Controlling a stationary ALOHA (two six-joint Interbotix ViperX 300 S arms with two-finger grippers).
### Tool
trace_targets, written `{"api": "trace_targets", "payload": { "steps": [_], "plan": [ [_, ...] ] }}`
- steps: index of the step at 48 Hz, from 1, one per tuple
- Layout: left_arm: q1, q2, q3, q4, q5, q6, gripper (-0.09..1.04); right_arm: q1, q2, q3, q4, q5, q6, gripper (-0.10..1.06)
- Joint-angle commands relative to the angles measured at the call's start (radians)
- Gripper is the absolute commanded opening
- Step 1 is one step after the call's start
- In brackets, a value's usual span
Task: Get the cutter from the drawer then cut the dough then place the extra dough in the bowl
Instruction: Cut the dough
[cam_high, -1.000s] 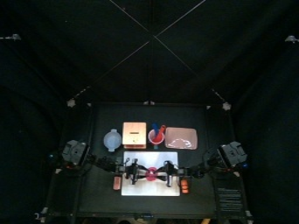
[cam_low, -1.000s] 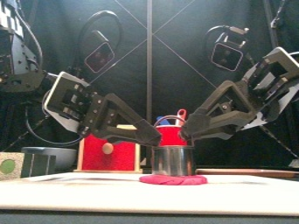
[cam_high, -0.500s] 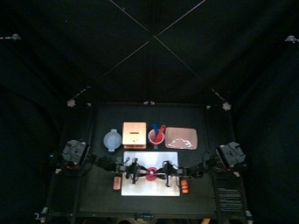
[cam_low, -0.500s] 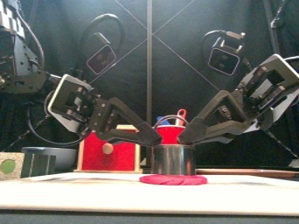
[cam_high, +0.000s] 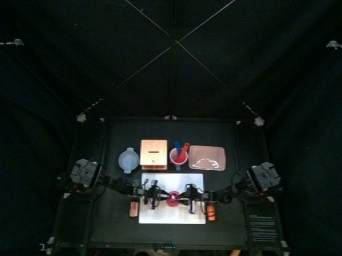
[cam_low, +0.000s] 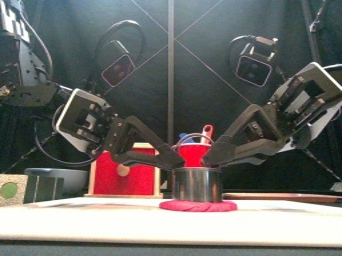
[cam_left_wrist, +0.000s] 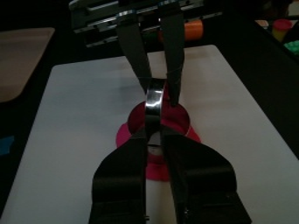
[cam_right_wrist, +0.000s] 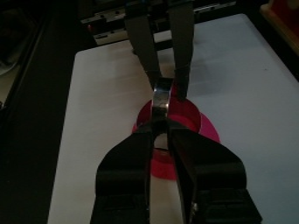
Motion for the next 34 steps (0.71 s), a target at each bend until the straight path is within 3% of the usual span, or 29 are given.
{"api": "trace_targets", "payload": {
  "steps": [1, 34],
  "plan": [
    [-0.026, -0.018, -0.003, 0.006, 0.021, 0.003, 0.48, -0.014, -0.017, -0.006, 0.003, 0.012, 0.003, 0.5],
    [-0.031, 0.025, -0.011, 0.002, 0.1, 0.002, 0.42, -0.018, 0.043, -0.015, 0.011, 0.14, 0.011, 0.49]
  ]
}}
